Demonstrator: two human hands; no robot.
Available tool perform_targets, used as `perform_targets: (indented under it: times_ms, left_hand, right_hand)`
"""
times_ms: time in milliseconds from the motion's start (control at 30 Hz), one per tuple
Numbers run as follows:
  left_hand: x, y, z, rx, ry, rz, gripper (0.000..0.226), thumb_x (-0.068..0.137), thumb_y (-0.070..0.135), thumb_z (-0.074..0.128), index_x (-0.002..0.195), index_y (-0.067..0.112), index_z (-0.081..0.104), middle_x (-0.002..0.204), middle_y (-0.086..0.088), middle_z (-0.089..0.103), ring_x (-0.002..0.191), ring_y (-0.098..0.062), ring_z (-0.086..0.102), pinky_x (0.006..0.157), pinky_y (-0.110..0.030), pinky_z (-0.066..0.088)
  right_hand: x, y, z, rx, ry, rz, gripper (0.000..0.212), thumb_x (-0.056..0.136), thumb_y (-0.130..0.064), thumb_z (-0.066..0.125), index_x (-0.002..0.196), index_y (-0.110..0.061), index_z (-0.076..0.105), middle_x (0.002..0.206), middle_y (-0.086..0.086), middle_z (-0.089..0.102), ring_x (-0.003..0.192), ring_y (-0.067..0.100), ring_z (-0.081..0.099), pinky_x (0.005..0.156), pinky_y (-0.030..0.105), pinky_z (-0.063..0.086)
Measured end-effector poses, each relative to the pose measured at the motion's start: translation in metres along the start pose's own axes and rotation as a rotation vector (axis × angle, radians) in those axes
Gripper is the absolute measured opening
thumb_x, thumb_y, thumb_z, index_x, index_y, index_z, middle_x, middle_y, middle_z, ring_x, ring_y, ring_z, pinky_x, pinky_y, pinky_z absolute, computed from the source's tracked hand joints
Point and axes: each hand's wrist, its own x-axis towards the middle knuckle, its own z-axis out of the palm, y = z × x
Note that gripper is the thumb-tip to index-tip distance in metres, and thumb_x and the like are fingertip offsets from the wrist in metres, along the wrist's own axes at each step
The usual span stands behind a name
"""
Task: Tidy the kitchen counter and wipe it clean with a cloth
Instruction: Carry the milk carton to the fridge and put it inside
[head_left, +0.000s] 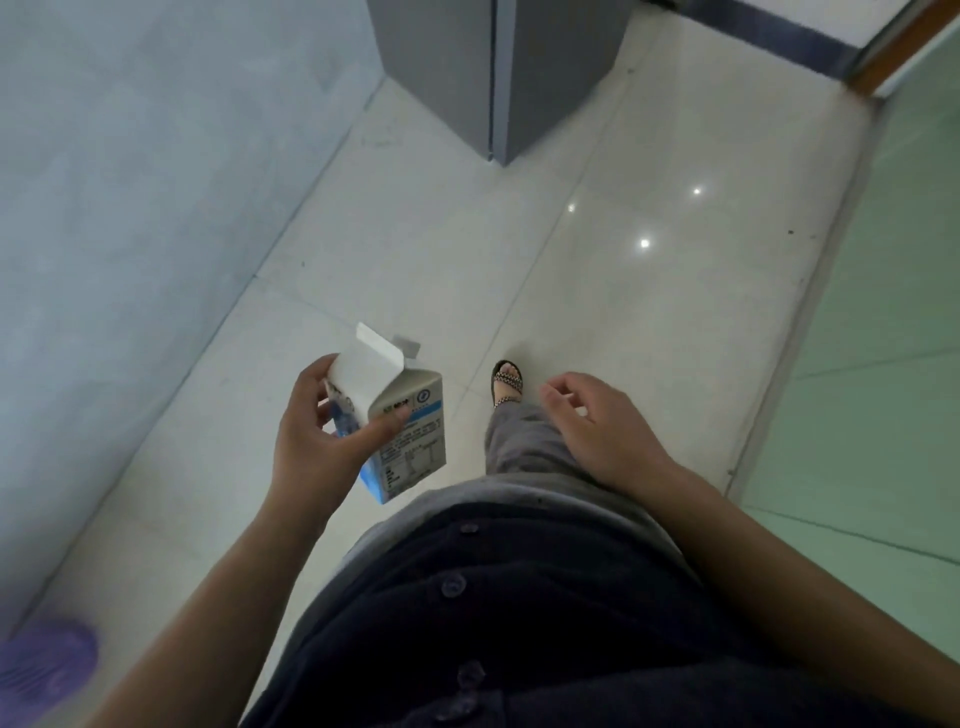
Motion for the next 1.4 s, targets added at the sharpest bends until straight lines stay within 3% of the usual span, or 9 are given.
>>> perform_targets:
  times_ms: [100, 200, 700, 833, 967, 1133, 1233, 1333, 1400]
  left_hand:
    - [0.059, 0.047, 0.009, 0.016, 0.046, 0.024, 0.067, 0.061, 0.026, 0.084, 0.118, 0.029, 0.047, 0.113, 0.008, 0.056, 0.104, -0.014, 0.054, 0.075, -0.026, 0.047]
    - [0.114, 0.096, 0.014, 0.055, 0.069, 0.095, 0.071, 0.053, 0.041, 0.082, 0.113, 0.035, 0.045, 0.107, 0.022, 0.055, 0.098, -0.002, 0.054, 0.069, -0.018, 0.042]
    - [0.341, 0.191, 0.002, -0.038, 0.127, 0.098, 0.064, 0.062, 0.023, 0.083, 0.114, 0.034, 0.046, 0.106, 0.022, 0.055, 0.096, 0.002, 0.053, 0.066, -0.019, 0.044]
    - [0.443, 0.228, -0.019, -0.032, 0.079, 0.16, 0.065, 0.058, 0.033, 0.081, 0.113, 0.034, 0.046, 0.105, 0.023, 0.054, 0.096, 0.002, 0.052, 0.066, -0.022, 0.047]
    - [0.546, 0.293, -0.048, 0.027, -0.003, 0.297, 0.059, 0.068, 0.019, 0.08, 0.113, 0.035, 0.045, 0.104, 0.019, 0.055, 0.099, -0.004, 0.054, 0.069, -0.023, 0.048]
    - [0.653, 0.383, -0.063, 0.064, -0.12, 0.531, 0.063, 0.064, 0.028, 0.082, 0.115, 0.029, 0.045, 0.116, 0.005, 0.055, 0.104, -0.014, 0.055, 0.079, -0.034, 0.054]
    - [0.691, 0.438, -0.057, 0.056, -0.189, 0.648, 0.063, 0.063, 0.035, 0.082, 0.112, 0.029, 0.043, 0.111, 0.009, 0.055, 0.1, -0.009, 0.056, 0.077, -0.031, 0.053]
    - [0.716, 0.488, -0.043, 0.028, -0.249, 0.727, 0.063, 0.059, 0.046, 0.071, 0.112, 0.029, 0.042, 0.107, 0.013, 0.055, 0.098, -0.003, 0.056, 0.071, -0.022, 0.05]
    - [0.726, 0.515, -0.032, 0.011, -0.291, 0.772, 0.067, 0.054, 0.051, 0.068, 0.112, 0.03, 0.042, 0.109, 0.012, 0.054, 0.098, -0.003, 0.056, 0.066, -0.016, 0.047]
  right_hand:
    - [0.066, -0.032, -0.036, -0.046, -0.04, -0.053, 0.03, 0.094, -0.041, 0.041, 0.1, -0.019, 0.06, 0.099, -0.006, 0.062, 0.091, 0.011, 0.057, 0.075, 0.023, 0.043]
    - [0.129, -0.064, -0.072, -0.089, -0.073, -0.101, 0.032, 0.094, -0.046, 0.039, 0.109, -0.024, 0.055, 0.106, -0.012, 0.055, 0.099, 0.009, 0.053, 0.085, 0.026, 0.043]
    - [0.348, -0.175, -0.125, -0.062, -0.003, -0.105, 0.022, 0.093, -0.046, 0.04, 0.102, -0.03, 0.053, 0.106, -0.015, 0.055, 0.102, 0.007, 0.052, 0.085, 0.024, 0.043]
    - [0.43, -0.229, -0.139, -0.016, 0.189, -0.109, 0.029, 0.093, -0.045, 0.041, 0.108, -0.025, 0.054, 0.113, -0.009, 0.057, 0.103, 0.008, 0.052, 0.087, 0.026, 0.045]
    - [0.506, -0.305, -0.18, 0.046, 0.408, -0.147, 0.039, 0.093, -0.044, 0.043, 0.121, -0.018, 0.051, 0.123, -0.003, 0.055, 0.109, 0.009, 0.052, 0.089, 0.026, 0.044]
    - [0.579, -0.383, -0.242, 0.046, 0.835, -0.205, 0.05, 0.091, -0.04, 0.051, 0.132, -0.014, 0.04, 0.134, 0.006, 0.047, 0.121, 0.017, 0.046, 0.097, 0.03, 0.043]
    - [0.606, -0.412, -0.28, 0.072, 1.078, -0.193, 0.064, 0.088, -0.041, 0.056, 0.139, -0.012, 0.029, 0.143, 0.011, 0.037, 0.13, 0.024, 0.04, 0.104, 0.04, 0.041]
    - [0.621, -0.434, -0.31, 0.084, 1.197, -0.177, 0.072, 0.088, -0.038, 0.057, 0.143, -0.01, 0.021, 0.148, 0.011, 0.029, 0.135, 0.024, 0.032, 0.105, 0.027, 0.03]
    - [0.629, -0.443, -0.324, 0.081, 1.275, -0.206, 0.071, 0.088, -0.034, 0.058, 0.142, -0.008, 0.021, 0.146, 0.011, 0.03, 0.134, 0.023, 0.033, 0.108, 0.028, 0.03]
